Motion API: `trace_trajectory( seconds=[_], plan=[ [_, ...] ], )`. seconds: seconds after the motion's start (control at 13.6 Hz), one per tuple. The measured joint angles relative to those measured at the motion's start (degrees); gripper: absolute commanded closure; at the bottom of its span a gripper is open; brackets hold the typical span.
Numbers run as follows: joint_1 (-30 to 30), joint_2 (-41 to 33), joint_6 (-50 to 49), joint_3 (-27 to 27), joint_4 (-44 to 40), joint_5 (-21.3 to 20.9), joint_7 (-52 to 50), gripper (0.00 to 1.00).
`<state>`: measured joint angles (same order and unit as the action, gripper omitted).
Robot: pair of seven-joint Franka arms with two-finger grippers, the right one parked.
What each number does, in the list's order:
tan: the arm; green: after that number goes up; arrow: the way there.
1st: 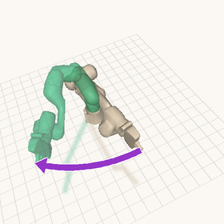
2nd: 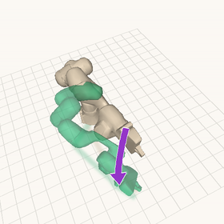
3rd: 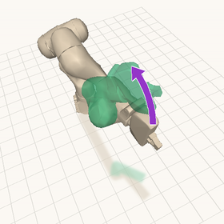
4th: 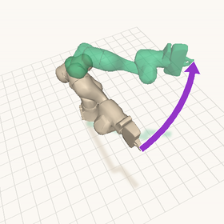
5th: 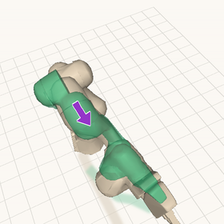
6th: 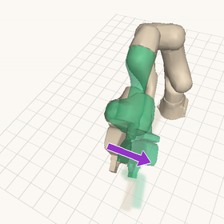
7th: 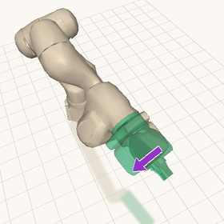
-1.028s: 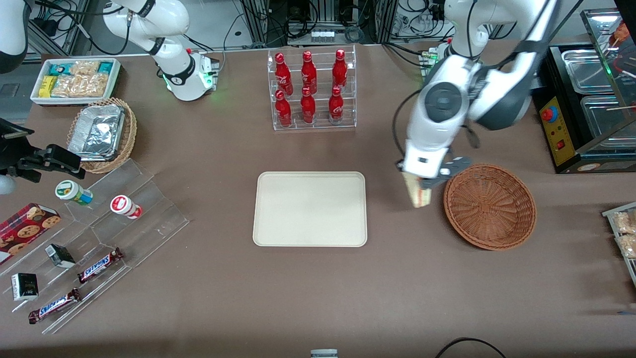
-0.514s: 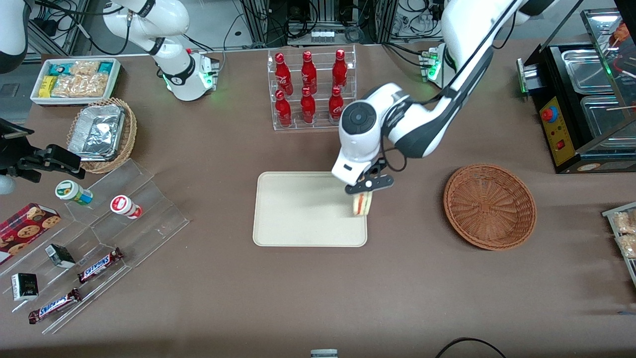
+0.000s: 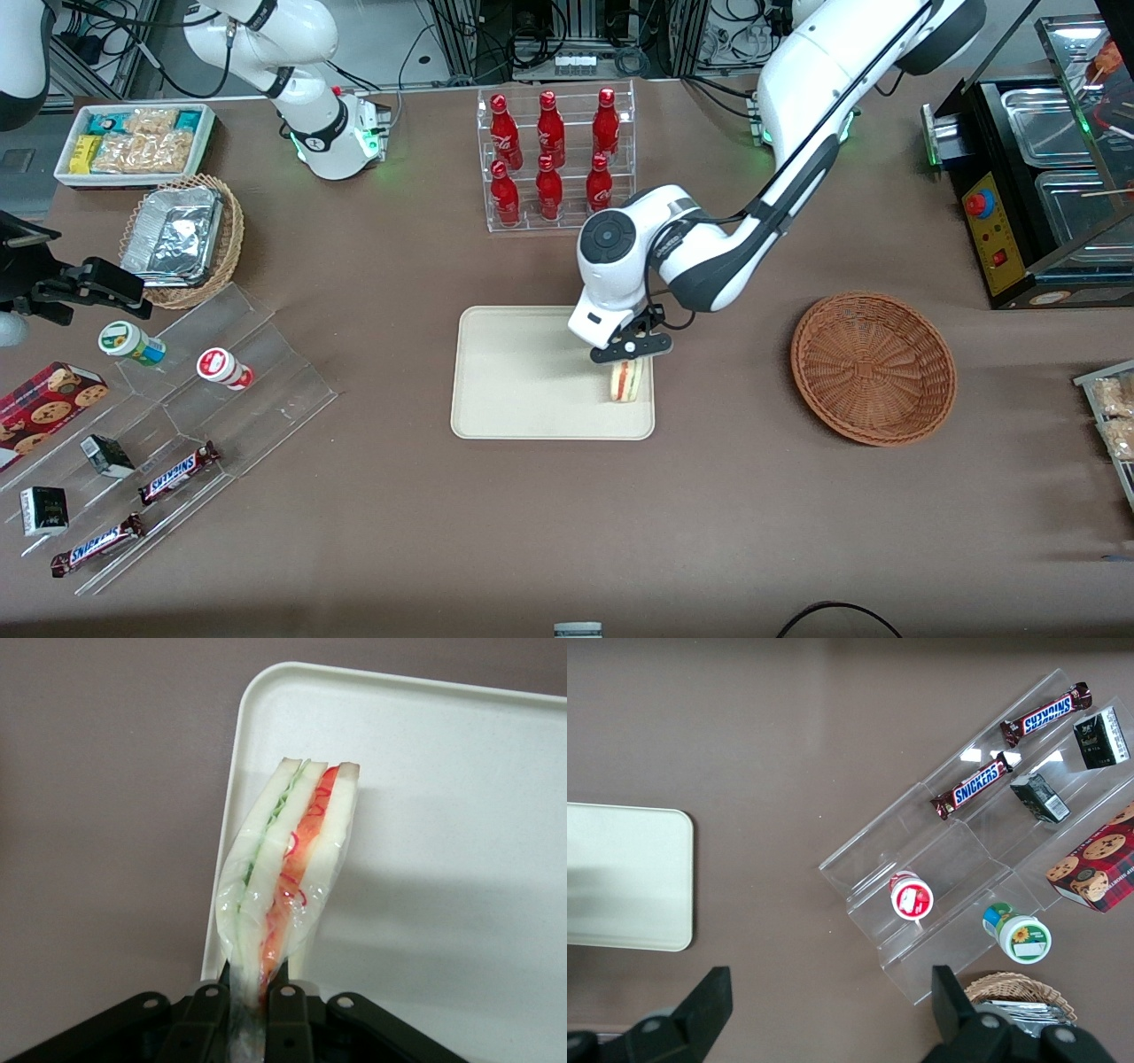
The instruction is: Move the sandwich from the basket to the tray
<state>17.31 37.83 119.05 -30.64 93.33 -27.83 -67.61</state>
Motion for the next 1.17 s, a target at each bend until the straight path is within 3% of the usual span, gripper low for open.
trace_trajectory(
  seconds=[0.22,0.29,0.37,0.44,0.88,1.17],
  plan=[
    [4.37,2.21,1.71,4.26,-1.06,-0.52,-1.79,0.85],
    [5.65,2.54,1.76,5.38,-1.72,-0.59,-2.16,0.66],
    [6.50,2.73,1.70,5.98,-2.35,-0.59,-2.49,0.11],
    [6.90,2.92,1.69,6.16,-2.72,-0.62,-2.63,0.00],
    [6.65,1.24,-3.67,6.79,-6.60,-0.17,-3.24,0.00],
    [2.04,-9.13,-14.46,6.98,-7.65,6.46,-0.24,0.00]
  ],
)
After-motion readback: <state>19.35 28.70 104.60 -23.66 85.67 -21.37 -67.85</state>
